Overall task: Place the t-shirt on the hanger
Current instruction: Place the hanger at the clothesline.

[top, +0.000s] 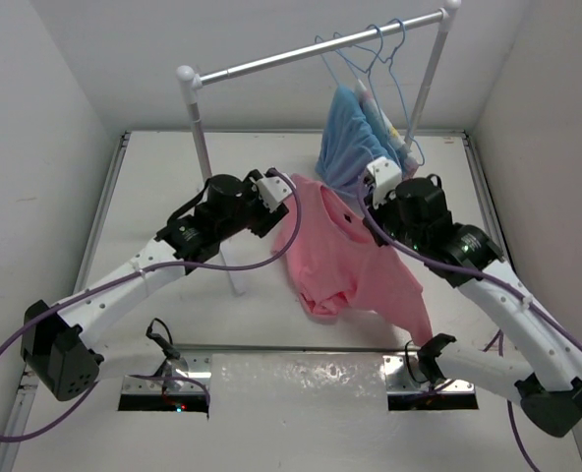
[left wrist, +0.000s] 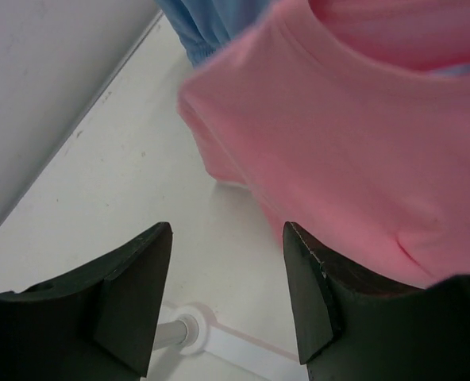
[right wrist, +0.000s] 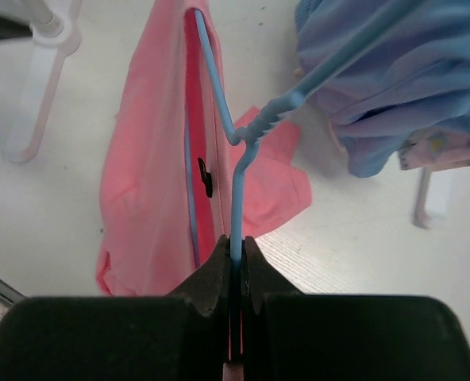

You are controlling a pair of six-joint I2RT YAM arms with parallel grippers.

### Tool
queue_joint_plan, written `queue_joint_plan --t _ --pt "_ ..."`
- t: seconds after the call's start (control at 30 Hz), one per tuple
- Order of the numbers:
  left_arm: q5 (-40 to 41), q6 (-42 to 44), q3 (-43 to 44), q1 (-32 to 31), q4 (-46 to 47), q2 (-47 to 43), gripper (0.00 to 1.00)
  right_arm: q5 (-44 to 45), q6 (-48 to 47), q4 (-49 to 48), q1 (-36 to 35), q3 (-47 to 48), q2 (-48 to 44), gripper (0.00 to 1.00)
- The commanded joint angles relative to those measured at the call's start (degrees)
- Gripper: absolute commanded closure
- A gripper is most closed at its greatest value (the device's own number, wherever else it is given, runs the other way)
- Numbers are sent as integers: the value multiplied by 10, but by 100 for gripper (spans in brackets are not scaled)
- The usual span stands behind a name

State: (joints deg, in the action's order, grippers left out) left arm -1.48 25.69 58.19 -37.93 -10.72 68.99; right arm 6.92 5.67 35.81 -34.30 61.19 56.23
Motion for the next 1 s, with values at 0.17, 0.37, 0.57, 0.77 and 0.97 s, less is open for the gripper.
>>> queue_joint_plan --t 0.17,0.37,0.57,0.77,0.97 --pt "110 24 -56 -1 11 -68 45 89 -43 -26 0 232 118 100" --pt "114 34 -80 1 18 -88 45 132 -80 -48 -1 390 242 100" --pt "129 33 -83 1 28 -69 45 171 -87 -75 0 511 327 100" --pt "132 36 -89 1 29 -70 45 234 -106 -109 3 565 386 100" --pt "136 38 -99 1 27 -73 45 247 -108 -105 18 551 408 100"
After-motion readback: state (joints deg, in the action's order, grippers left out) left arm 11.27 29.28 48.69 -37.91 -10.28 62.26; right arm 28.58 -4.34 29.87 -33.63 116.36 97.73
